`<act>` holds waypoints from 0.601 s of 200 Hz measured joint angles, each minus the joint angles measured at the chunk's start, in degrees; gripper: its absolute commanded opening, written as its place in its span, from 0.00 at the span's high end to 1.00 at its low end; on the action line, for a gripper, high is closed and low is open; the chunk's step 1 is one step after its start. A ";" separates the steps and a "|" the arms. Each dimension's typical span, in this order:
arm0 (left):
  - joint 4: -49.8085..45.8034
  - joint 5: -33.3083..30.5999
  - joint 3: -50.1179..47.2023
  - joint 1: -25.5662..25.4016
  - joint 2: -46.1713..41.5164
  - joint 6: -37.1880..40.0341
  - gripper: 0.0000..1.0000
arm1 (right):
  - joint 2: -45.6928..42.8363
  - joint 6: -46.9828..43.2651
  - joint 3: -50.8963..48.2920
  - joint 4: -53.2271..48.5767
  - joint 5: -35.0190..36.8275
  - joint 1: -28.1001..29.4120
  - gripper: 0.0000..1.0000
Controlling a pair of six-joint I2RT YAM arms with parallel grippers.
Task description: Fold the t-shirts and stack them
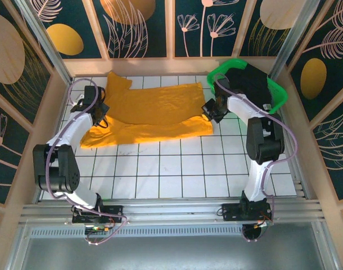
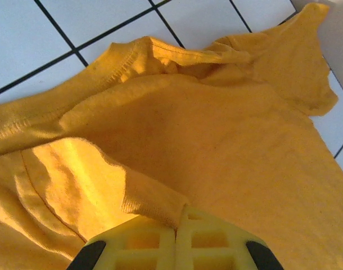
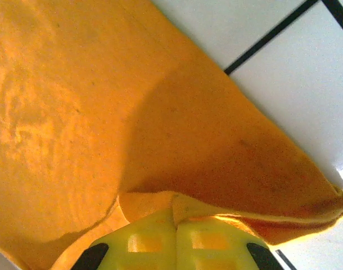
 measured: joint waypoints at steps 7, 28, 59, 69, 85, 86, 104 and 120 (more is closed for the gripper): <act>0.15 -0.02 0.44 0.11 0.68 0.42 1.00 | 0.55 0.00 0.52 0.00 0.13 0.00 1.00; 0.50 -0.07 2.01 0.22 2.71 1.36 1.00 | 1.88 0.00 2.03 -0.13 0.28 0.00 1.00; 0.55 -0.52 3.89 0.31 4.83 1.95 1.00 | 3.58 0.00 4.44 -0.37 0.90 0.00 1.00; 0.52 -0.63 4.48 0.35 5.40 2.12 1.00 | 4.00 0.00 4.94 -0.42 1.33 0.00 1.00; 0.44 -0.98 5.68 0.46 6.49 2.16 1.00 | 4.42 0.17 5.29 -0.59 2.03 0.00 1.00; 0.44 -1.03 5.73 0.48 6.56 2.16 1.00 | 4.44 0.22 5.31 -0.59 2.08 0.00 1.00; 0.11 -2.16 6.62 0.48 7.37 2.08 1.00 | 4.55 0.63 5.33 -1.14 3.08 0.00 1.00; -0.94 -3.65 6.62 0.48 7.34 1.84 1.00 | 4.55 0.87 5.33 -1.31 3.76 0.00 1.00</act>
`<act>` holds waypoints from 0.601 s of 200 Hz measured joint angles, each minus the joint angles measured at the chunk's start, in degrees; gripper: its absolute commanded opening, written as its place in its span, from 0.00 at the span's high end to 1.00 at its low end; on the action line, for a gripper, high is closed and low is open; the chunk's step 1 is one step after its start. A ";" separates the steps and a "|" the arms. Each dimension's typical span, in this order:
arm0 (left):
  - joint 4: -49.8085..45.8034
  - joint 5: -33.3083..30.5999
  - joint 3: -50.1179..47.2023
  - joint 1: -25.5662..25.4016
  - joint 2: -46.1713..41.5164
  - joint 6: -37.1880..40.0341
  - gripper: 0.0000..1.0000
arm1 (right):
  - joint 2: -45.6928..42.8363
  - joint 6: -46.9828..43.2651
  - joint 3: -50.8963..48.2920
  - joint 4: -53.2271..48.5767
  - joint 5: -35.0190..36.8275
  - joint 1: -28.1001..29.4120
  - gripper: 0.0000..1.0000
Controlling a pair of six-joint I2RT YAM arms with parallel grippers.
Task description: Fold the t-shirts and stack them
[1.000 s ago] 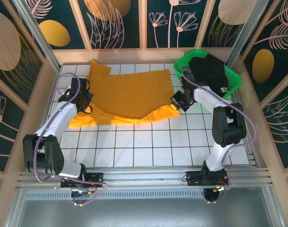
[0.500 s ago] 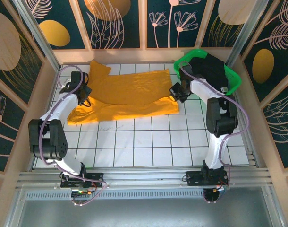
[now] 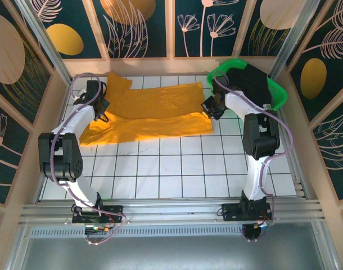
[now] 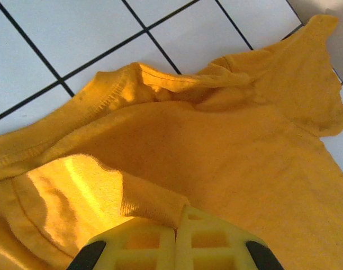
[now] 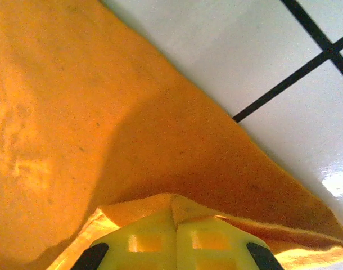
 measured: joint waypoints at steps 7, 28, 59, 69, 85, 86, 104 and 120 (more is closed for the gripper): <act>-0.28 -0.37 -0.02 0.02 0.00 -0.15 1.00 | 0.00 0.02 0.00 0.00 0.04 0.00 1.00; -0.46 -1.20 -0.31 0.07 0.00 -0.20 1.00 | 0.00 0.02 0.00 0.02 0.22 0.00 1.00; 0.13 -1.16 -0.37 0.13 0.02 -0.04 1.00 | 0.61 0.00 0.20 0.04 0.22 0.00 1.00; 0.70 -0.90 -0.39 0.13 0.04 0.28 1.00 | 1.05 0.00 0.42 0.04 0.22 0.00 1.00; 2.56 -0.11 -0.37 0.13 0.48 1.49 1.00 | 1.88 -0.02 0.70 0.04 0.22 0.00 1.00; 2.67 -0.07 -0.37 0.13 0.52 1.62 1.00 | 1.95 -0.04 0.72 0.04 0.22 0.00 1.00; 5.05 1.27 -0.13 0.17 2.27 4.02 0.97 | 2.67 -0.09 0.90 0.04 0.24 0.00 0.94; 6.58 2.43 0.50 0.20 4.72 7.63 0.64 | 2.84 -0.50 1.05 0.04 0.52 -0.04 0.71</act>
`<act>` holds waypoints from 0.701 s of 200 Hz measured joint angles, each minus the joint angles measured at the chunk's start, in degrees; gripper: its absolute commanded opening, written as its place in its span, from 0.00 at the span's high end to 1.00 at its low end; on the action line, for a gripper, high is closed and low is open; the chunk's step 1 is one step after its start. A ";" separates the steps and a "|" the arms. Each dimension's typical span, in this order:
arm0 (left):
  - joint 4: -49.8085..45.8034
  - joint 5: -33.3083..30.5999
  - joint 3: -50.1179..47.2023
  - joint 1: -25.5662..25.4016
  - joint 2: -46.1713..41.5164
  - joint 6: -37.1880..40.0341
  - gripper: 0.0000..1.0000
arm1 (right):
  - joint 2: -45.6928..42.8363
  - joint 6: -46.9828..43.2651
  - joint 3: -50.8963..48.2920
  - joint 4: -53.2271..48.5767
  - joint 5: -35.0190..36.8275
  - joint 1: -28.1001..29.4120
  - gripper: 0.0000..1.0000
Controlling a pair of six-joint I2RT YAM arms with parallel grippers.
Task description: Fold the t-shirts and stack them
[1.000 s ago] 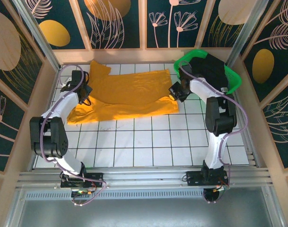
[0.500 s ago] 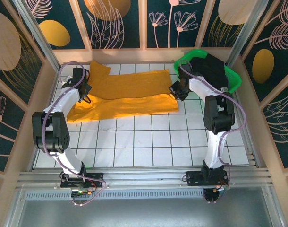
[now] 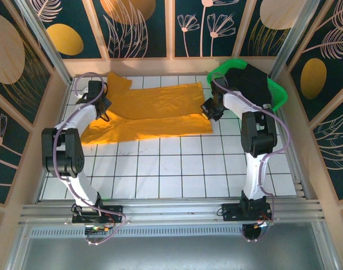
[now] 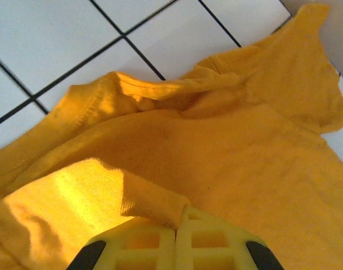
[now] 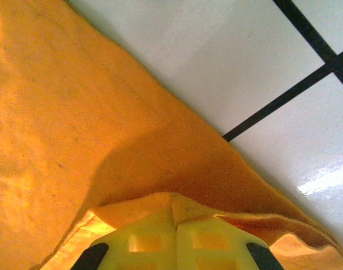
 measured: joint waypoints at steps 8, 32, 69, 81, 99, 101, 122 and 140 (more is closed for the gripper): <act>0.00 0.17 0.52 0.00 1.05 1.27 0.49 | 0.00 -0.70 0.22 0.02 0.37 -0.07 0.63; -0.72 -1.14 1.18 0.02 1.79 4.35 0.39 | -0.33 -3.45 0.70 0.68 2.25 -0.17 0.46; -1.73 -4.13 -4.26 0.02 -7.76 4.94 0.51 | -7.26 -8.33 -4.94 3.08 5.49 0.09 0.50; -2.49 -4.28 -6.88 0.02 -12.22 3.50 0.64 | -10.29 -10.10 -7.63 3.74 6.40 0.63 0.59; -3.08 -3.48 -10.25 0.20 -16.26 1.90 0.79 | -13.57 -11.98 -11.47 5.35 6.80 2.43 0.72; -3.08 -3.26 -10.64 0.24 -16.41 1.33 0.80 | -13.77 -12.37 -11.85 5.55 6.84 2.73 0.73; -3.28 -0.15 -13.86 1.53 -15.26 -1.07 0.84 | -13.68 -13.60 -14.53 7.06 6.32 5.42 0.75; -3.50 3.08 -15.69 4.24 -11.67 -3.21 0.85 | -11.87 -14.64 -14.84 7.72 6.21 6.99 0.76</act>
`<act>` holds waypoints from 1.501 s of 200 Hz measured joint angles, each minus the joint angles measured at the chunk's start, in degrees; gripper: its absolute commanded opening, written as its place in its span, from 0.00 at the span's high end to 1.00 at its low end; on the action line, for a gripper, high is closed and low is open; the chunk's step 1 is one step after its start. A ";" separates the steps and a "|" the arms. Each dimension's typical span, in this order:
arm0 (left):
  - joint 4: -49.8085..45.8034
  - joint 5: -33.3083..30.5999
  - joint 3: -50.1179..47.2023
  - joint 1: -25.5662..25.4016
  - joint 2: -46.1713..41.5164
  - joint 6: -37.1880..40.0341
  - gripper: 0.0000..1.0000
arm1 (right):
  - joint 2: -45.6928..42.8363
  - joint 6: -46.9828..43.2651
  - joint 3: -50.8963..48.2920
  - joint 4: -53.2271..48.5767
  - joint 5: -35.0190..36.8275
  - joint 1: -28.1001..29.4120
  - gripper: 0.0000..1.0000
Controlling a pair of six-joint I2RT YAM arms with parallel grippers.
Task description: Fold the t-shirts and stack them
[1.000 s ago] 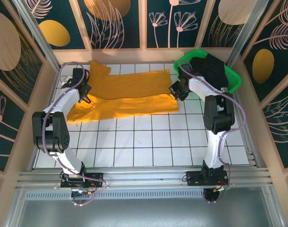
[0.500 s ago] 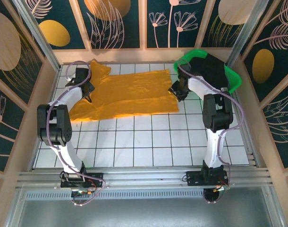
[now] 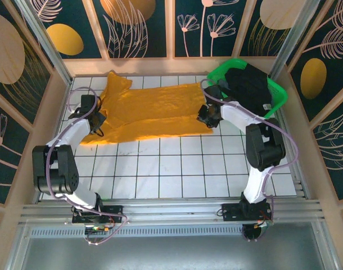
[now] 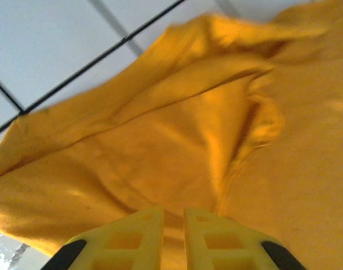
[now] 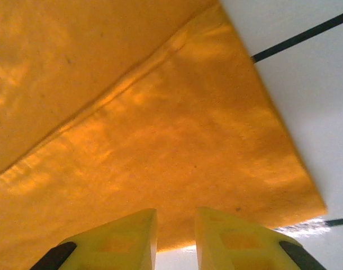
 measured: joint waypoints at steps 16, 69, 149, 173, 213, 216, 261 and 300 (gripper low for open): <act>-0.04 1.77 -0.15 2.45 3.89 -1.31 0.85 | 2.49 -0.79 0.13 0.55 0.11 0.22 0.76; 2.16 2.25 0.44 6.19 11.21 -1.42 0.86 | 8.55 -4.52 2.62 -0.44 2.25 -0.15 0.76; 4.48 2.40 -17.00 6.23 -3.98 -2.10 0.86 | -2.03 -3.98 -12.46 0.76 1.75 -0.02 0.78; 1.27 2.56 -23.21 6.23 -11.63 -4.50 0.86 | -7.82 -2.84 -19.50 -0.83 0.04 0.33 0.78; -5.25 1.92 -27.47 6.23 -20.17 -8.81 0.76 | -17.18 -0.96 -29.62 -3.98 -4.57 0.55 0.77; -5.73 1.75 -27.32 6.23 -20.44 -8.61 0.74 | -17.75 -0.81 -30.01 -4.39 -4.87 0.59 0.76; -10.08 2.34 -16.17 5.77 -18.84 -6.58 0.53 | -18.78 -3.02 -25.79 -6.56 -6.75 2.95 0.57; -9.01 9.53 -11.13 -0.04 -16.48 -6.86 0.43 | -15.76 -7.61 -16.06 1.09 -17.16 6.36 0.45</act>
